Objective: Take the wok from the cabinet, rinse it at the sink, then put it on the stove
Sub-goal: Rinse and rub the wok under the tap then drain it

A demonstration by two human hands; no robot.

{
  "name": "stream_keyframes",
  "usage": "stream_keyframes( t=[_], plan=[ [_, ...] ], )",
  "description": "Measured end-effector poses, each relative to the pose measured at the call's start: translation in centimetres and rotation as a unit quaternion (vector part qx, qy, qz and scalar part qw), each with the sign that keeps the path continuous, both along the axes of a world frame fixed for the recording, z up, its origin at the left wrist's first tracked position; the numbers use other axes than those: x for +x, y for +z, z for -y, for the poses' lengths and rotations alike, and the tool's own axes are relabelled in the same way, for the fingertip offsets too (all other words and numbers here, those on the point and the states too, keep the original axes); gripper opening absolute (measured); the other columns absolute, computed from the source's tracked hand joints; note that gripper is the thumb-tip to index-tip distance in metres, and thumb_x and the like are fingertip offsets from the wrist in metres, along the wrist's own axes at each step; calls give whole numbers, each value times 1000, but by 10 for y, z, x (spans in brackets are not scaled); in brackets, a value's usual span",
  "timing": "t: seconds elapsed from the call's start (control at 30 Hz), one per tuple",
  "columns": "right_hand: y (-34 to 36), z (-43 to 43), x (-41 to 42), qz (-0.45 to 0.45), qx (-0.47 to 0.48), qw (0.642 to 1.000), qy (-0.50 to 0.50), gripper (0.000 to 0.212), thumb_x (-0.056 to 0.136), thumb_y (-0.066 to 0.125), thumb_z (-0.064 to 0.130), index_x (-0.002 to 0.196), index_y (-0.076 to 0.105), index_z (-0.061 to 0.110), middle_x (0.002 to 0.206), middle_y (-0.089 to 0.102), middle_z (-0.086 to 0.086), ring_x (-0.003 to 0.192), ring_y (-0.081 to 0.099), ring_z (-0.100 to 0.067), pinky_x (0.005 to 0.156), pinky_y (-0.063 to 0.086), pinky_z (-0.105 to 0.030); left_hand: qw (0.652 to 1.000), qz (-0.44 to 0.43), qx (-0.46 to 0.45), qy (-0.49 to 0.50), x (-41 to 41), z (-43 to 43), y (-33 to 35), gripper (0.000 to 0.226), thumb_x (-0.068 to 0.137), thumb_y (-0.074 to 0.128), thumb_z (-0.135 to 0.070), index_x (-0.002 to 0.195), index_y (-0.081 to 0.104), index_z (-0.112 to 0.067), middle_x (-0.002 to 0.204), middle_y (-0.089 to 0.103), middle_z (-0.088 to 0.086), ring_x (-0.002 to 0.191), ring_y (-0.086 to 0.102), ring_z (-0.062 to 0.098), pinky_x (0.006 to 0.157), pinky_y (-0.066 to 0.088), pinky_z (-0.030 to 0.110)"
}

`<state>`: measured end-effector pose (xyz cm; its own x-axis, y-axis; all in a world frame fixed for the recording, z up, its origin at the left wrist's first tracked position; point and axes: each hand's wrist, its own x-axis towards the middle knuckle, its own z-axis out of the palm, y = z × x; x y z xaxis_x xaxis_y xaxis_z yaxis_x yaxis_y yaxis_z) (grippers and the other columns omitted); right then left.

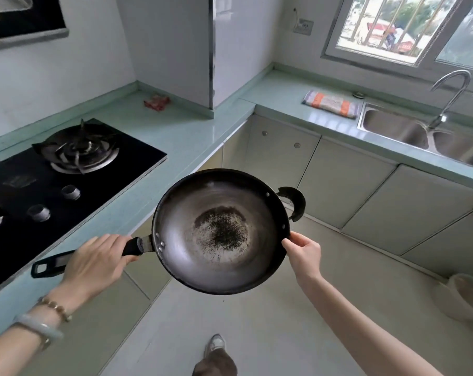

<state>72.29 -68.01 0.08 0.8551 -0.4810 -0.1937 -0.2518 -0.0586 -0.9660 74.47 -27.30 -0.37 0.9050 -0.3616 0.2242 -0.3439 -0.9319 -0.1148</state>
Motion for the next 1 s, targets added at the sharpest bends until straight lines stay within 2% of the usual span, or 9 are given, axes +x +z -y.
stream_keyframes(
  t=[0.13, 0.3, 0.5, 0.57, 0.7, 0.93, 1.0],
  plan=[
    [5, 16, 54, -1, 1, 1000, -18, 35, 74, 57, -2, 73, 76, 27, 79, 76, 5, 73, 63, -6, 76, 52, -28, 1000, 7, 9, -10, 71, 18, 10, 49, 79, 38, -48, 91, 64, -8, 76, 65, 3, 70, 65, 28, 61, 50, 38],
    [10, 37, 109, 2, 8, 999, -34, 36, 74, 56, -2, 74, 76, 28, 80, 76, 7, 77, 65, -7, 79, 53, -29, 999, 10, 28, -19, 141, 36, 11, 51, 80, 38, -51, 94, 63, -9, 78, 66, 2, 73, 65, 26, 65, 46, 36],
    [9, 61, 173, -2, 0, 1000, -29, 39, 73, 56, -3, 67, 74, 31, 78, 74, 5, 75, 62, -7, 77, 51, -27, 1000, 1, 17, -12, 196, 63, 12, 49, 80, 38, -51, 91, 63, -11, 75, 65, 0, 69, 62, 24, 62, 43, 33],
    [4, 69, 200, -8, -6, 1000, -12, 37, 73, 56, -2, 69, 75, 31, 79, 75, 7, 76, 64, -7, 79, 52, -29, 1000, -3, 14, -6, 211, 69, 8, 55, 85, 33, -56, 92, 62, -10, 75, 65, 1, 69, 62, 24, 62, 43, 33],
    [-4, 82, 267, -33, -11, 999, 39, 31, 72, 57, 3, 82, 77, 25, 81, 76, 9, 87, 69, -11, 86, 54, -33, 1000, -10, 2, 22, 240, 81, 5, 78, 94, 8, -62, 92, 64, -7, 77, 66, 2, 69, 64, 25, 62, 46, 34],
    [3, 77, 392, -44, -11, 988, 146, 29, 73, 55, 4, 81, 77, 22, 79, 75, 8, 75, 64, -6, 76, 51, -25, 989, -22, 10, 148, 276, 95, 6, 85, 92, 4, -66, 96, 65, -7, 80, 68, 3, 72, 64, 24, 64, 46, 34],
    [4, 72, 423, -44, -26, 983, 179, 28, 73, 54, 5, 79, 76, 22, 76, 74, 6, 71, 61, -5, 73, 50, -25, 983, -25, 11, 184, 282, 99, 8, 83, 91, 10, -66, 97, 66, -7, 81, 69, 4, 73, 65, 25, 64, 47, 34]
  ],
)
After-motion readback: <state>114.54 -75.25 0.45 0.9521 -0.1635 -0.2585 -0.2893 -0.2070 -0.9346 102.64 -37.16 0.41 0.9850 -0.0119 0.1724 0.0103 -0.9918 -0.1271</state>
